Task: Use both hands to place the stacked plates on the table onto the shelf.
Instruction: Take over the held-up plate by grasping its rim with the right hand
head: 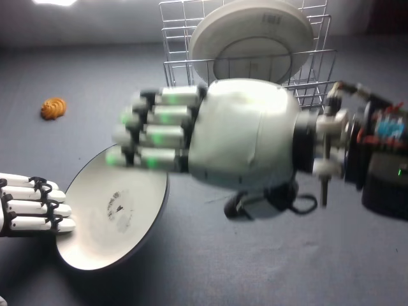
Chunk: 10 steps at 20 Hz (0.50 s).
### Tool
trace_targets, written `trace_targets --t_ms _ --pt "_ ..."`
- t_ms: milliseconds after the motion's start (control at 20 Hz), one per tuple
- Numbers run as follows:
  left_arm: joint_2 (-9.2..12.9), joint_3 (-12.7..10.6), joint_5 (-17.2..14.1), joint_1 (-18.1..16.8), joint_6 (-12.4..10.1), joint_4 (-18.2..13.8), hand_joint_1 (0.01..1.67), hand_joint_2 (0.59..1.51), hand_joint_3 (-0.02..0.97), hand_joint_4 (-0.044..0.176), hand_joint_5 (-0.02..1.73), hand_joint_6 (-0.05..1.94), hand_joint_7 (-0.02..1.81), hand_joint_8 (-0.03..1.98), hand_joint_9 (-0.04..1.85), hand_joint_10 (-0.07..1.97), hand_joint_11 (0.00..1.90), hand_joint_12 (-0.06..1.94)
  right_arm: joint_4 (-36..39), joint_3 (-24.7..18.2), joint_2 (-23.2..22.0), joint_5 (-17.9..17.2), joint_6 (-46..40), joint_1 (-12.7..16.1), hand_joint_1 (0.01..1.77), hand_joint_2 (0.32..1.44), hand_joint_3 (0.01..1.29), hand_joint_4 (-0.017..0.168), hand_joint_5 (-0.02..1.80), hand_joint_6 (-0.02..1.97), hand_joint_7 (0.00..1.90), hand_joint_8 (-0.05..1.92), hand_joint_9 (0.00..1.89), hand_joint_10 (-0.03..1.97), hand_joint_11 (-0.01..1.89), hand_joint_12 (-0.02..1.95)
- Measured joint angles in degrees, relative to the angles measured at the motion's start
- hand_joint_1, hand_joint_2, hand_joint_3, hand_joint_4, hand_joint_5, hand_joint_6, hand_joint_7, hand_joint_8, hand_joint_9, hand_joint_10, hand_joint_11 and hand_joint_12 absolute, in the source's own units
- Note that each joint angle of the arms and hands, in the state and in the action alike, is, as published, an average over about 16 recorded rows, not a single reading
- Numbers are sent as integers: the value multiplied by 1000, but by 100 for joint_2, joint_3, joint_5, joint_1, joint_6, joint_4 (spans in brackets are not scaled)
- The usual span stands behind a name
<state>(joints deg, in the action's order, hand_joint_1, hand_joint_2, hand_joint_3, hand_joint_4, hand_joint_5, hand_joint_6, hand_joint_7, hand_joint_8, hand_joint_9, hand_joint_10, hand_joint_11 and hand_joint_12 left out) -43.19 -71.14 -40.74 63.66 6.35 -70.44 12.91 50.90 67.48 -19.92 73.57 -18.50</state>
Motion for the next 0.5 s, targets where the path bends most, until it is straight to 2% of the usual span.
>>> trace_targets --t_ms 250,500 --pt "1 -20 -23 4 0 0 16 1108 13 -2 19 -4 -10 -13 -16 -32 16 11 14 239 377 -1 302 -313 1085 868 14 5 19 34 11 28 14 4 22 227" --pt "1 -41 -46 10 0 1 17 1106 14 -2 19 -4 -10 -13 -16 -32 16 12 -69 607 836 44 488 -432 1096 882 15 5 19 34 12 29 14 4 21 322"
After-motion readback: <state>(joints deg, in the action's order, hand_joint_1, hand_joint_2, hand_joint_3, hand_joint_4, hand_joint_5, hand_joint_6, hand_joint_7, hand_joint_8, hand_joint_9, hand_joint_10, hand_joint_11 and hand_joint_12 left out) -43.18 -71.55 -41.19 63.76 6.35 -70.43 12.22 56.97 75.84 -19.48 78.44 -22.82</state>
